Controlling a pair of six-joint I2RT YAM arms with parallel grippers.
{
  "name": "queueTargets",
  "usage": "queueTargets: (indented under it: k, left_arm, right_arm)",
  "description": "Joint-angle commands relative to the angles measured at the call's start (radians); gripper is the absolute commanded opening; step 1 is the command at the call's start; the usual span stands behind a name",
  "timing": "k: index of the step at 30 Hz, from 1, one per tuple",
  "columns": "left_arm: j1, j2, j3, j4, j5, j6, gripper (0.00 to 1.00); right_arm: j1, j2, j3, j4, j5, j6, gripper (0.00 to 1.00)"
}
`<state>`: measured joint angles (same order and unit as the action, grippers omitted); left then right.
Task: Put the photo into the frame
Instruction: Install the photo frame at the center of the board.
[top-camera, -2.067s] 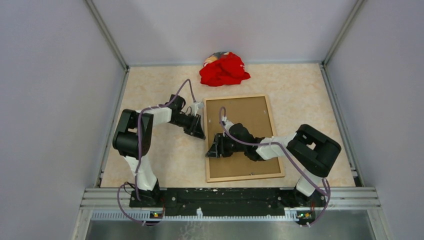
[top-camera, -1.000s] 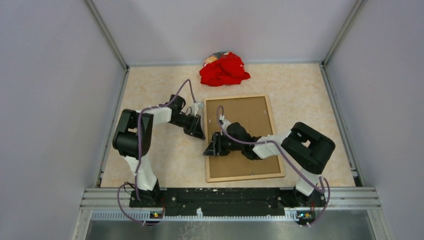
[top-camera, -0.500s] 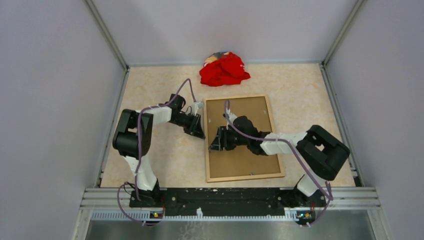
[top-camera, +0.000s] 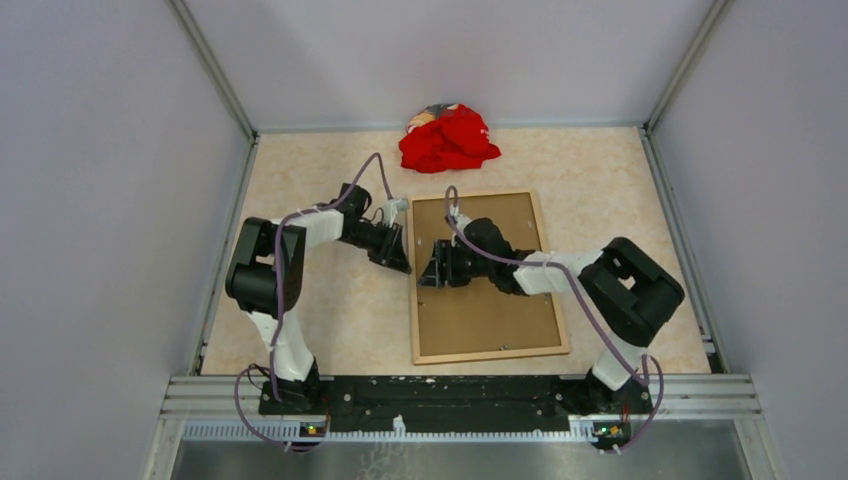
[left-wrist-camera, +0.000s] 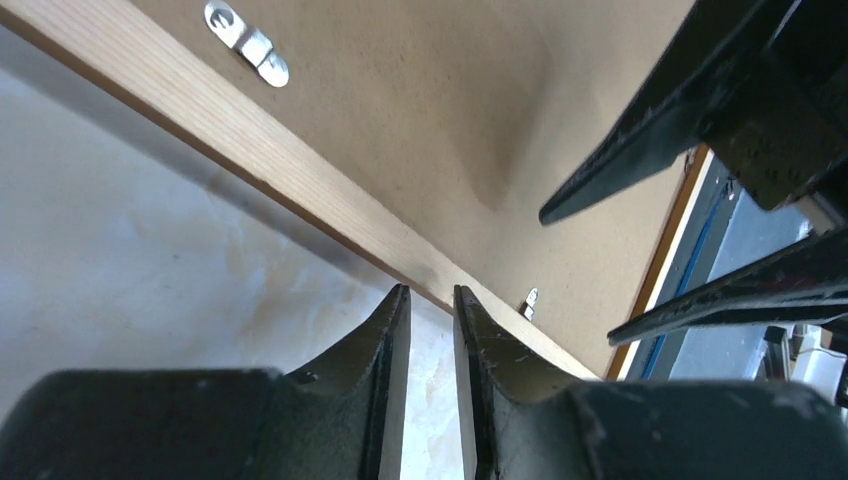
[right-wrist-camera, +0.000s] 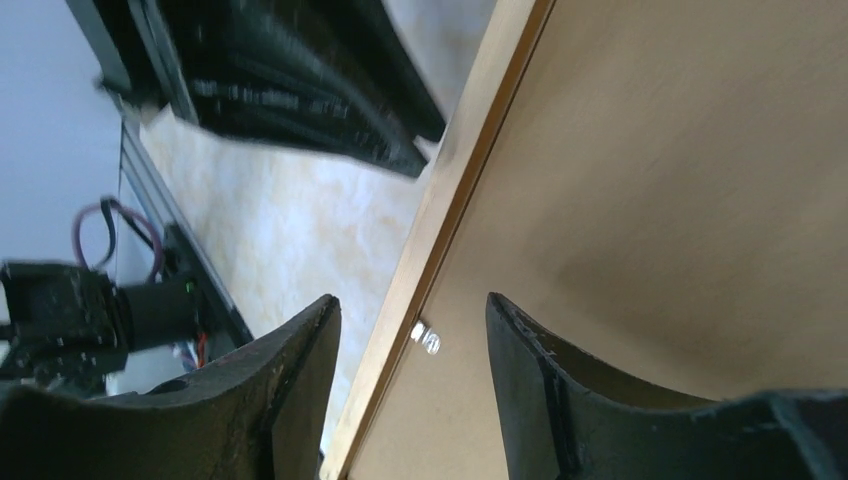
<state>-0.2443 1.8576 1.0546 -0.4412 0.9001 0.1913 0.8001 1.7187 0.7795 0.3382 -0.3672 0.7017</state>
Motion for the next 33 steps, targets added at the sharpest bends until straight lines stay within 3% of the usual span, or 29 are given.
queueTargets:
  k: [1,8,13,33]
  left_arm:
    - [0.013,0.021,0.079,0.010,0.012,-0.016,0.30]
    - [0.022,0.092,0.167,0.042,0.024,-0.071,0.33]
    - [0.023,0.115,0.160,0.063,0.033,-0.081,0.31]
    - [0.030,0.119,0.126,0.091,0.047,-0.095,0.26]
  right_arm:
    - [-0.095,0.008,0.123,-0.019,-0.016,-0.053,0.57]
    - [-0.185,0.171,0.303,-0.055,-0.055,-0.076,0.57]
    - [-0.193,0.281,0.388,-0.064,-0.075,-0.071,0.57]
    - [-0.192,0.372,0.423,0.003,-0.167,-0.002,0.54]
